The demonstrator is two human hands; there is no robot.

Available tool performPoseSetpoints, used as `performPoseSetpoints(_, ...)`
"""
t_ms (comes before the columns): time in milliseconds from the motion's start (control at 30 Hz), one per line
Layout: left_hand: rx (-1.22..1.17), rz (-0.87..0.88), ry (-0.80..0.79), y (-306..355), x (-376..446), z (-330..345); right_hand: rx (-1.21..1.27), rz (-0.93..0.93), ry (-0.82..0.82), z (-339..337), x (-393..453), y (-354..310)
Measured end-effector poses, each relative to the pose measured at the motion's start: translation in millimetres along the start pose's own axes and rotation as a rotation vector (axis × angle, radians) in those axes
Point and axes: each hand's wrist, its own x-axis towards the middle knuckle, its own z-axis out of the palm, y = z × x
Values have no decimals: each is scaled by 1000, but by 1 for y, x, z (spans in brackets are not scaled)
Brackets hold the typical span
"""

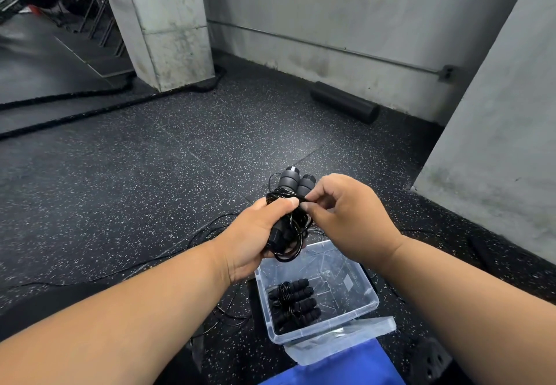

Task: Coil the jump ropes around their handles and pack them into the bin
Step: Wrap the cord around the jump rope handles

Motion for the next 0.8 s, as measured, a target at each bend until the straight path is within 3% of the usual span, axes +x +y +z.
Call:
performPoseSetpoints(200,51,29,42,-3,5,-1,-165,-109,0,0,2,-2)
performPoseSetpoints(567,89,-13,-151,18,-2,-5,-241,-230,148,-12,14,-8)
performPoseSetpoints(800,13,-66,-122,11,-3,0,-462,-355,209,-6,13,-7)
